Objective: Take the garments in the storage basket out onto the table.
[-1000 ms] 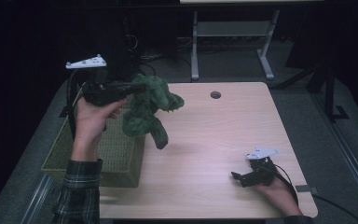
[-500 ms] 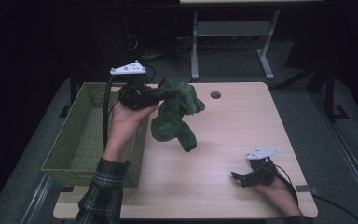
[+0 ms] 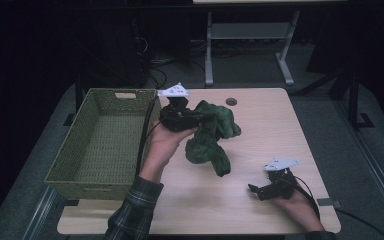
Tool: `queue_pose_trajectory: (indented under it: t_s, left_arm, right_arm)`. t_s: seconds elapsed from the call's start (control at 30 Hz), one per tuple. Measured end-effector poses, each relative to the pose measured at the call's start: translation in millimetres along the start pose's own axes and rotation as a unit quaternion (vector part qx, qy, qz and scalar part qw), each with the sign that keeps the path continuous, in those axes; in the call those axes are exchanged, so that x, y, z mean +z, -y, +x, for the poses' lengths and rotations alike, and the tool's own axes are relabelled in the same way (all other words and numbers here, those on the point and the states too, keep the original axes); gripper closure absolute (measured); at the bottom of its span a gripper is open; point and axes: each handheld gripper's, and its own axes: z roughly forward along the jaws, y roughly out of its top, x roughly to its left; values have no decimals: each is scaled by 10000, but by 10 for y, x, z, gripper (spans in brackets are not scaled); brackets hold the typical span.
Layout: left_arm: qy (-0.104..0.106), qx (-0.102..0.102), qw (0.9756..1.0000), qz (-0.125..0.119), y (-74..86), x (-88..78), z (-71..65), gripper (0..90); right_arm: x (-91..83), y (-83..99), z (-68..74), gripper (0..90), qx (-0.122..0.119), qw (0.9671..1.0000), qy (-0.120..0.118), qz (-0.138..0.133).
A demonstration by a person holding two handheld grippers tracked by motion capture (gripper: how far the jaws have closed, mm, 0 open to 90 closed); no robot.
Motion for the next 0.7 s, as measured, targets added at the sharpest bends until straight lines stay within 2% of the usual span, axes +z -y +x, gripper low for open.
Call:
queue_pose_trajectory:
  t_s: [0.07, 0.1, 0.17, 0.2, 0.23, 0.3, 0.37, 0.4, 0.57, 0.7]
  left_arm:
    - [-135, -4, 9999, 86, 98, 154, -22, 874]
    - [-135, -4, 9999, 86, 98, 154, -22, 874]
    - [-109, -107, 9997, 206, 217, 317, -26, 874]
    - [-109, -107, 9997, 206, 217, 317, -26, 873]
    - [-78, -166, 9994, 308, 302, 419, -23, 874]
    - [-35, -226, 9990, 387, 384, 514, -16, 874]
    - [-17, -246, 9988, 429, 423, 556, -11, 873]
    - [-1, -301, 9982, 519, 496, 643, -14, 873]
    - [27, -377, 9967, 716, 630, 783, 28, 873]
    - [40, -542, 9945, 897, 797, 943, 119, 872]
  right_arm:
    - [-1, 0, 0, 27, 1, 10000, 2, 2]
    - [-1, 0, 0, 27, 1, 10000, 2, 2]
    - [-1, 0, 0, 27, -2, 10000, 2, 3]
    - [-1, 0, 0, 27, -2, 10000, 2, 3]
    - [-1, 0, 0, 27, -3, 10000, -2, 4]
    - [-1, 0, -1, 27, -6, 10000, -1, 5]
    - [0, 0, -2, 27, -16, 10000, 0, 3]
    - [0, 0, -2, 27, -14, 10000, 2, 3]
    - [0, 1, -2, 27, -15, 10000, 0, 11]
    - [-1, 1, -2, 27, -14, 10000, -1, 12]
